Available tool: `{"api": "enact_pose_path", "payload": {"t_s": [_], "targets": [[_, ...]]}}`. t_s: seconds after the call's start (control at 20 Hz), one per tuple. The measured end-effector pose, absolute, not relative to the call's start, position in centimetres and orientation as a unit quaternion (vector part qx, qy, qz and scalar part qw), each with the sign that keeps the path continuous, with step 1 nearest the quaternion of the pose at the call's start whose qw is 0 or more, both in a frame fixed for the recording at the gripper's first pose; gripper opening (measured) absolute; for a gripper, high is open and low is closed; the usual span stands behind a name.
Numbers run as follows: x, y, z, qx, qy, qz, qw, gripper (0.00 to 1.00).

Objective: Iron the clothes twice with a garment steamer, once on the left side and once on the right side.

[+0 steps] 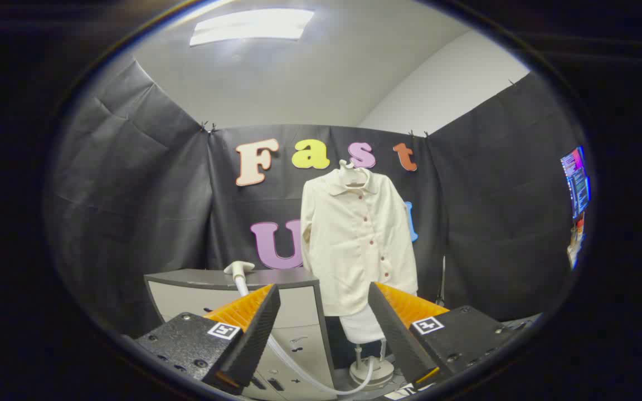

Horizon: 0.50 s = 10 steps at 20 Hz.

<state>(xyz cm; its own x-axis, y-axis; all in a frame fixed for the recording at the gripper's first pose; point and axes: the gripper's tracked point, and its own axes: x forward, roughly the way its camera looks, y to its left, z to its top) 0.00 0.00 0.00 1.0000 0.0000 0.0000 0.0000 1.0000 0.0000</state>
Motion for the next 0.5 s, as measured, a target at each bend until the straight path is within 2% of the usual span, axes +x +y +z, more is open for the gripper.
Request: {"api": "enact_pose_path", "payload": {"t_s": [0.5], "targets": [[0.46, 0.63, -0.53, -0.005, 0.000, 0.007, 1.000, 0.96]]}}
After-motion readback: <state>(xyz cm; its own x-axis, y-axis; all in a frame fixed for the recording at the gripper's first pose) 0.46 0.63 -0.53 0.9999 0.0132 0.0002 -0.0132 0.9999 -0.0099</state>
